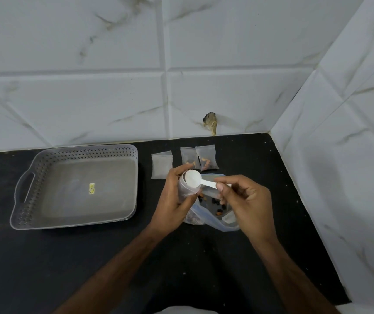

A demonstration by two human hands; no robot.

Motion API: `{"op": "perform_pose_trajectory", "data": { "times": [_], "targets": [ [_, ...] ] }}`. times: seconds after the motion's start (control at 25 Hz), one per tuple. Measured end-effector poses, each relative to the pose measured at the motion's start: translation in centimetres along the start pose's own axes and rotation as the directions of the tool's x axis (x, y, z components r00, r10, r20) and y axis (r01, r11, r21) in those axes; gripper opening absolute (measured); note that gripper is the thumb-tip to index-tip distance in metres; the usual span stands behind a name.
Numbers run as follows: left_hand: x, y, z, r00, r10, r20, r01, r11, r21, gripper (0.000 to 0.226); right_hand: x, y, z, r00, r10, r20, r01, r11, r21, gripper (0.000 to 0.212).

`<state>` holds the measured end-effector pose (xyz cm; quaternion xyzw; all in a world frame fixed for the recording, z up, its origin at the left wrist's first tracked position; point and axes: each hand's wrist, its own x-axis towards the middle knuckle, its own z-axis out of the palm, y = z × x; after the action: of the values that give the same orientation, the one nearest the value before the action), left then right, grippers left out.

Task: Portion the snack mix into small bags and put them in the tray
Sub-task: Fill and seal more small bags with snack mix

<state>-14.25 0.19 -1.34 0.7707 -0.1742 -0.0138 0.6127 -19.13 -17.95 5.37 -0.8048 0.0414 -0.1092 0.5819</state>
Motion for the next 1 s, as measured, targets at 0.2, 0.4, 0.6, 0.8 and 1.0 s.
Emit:
{"op": "perform_pose_trajectory", "data": {
  "times": [0.2, 0.4, 0.6, 0.8, 1.0],
  "targets": [
    [-0.1, -0.6, -0.3, 0.999, -0.023, 0.025, 0.023, 1.000, 0.007, 0.063, 0.4, 0.2, -0.5, 0.984, 0.179, -0.006, -0.173, 0.961, 0.215, 0.016],
    [-1.3, -2.5, -1.8, 0.995, -0.084, 0.045, 0.080, 0.994, 0.078, 0.066, 1.9, 3.3, -4.8, 0.921, 0.387, -0.047, -0.384, 0.921, 0.065, 0.020],
    [-1.2, -4.1, -1.9, 0.943, -0.077, 0.324, 0.003, 0.975, 0.223, 0.062, 2.1, 7.5, -2.1, 0.845, 0.477, 0.243, -0.365, 0.845, -0.390, 0.026],
    [-1.6, -5.0, -1.3, 0.945, -0.089, 0.315, -0.006, 0.958, 0.287, 0.054, 4.0, 10.4, 1.9, 0.860, 0.426, 0.282, -0.158, 0.747, -0.646, 0.031],
    [-1.9, -5.2, -1.4, 0.963, -0.058, 0.264, -0.033, 0.944, 0.329, 0.049, 4.6, 9.9, 2.5, 0.903, 0.253, 0.348, 0.150, 0.574, -0.805, 0.025]
  ]
}}
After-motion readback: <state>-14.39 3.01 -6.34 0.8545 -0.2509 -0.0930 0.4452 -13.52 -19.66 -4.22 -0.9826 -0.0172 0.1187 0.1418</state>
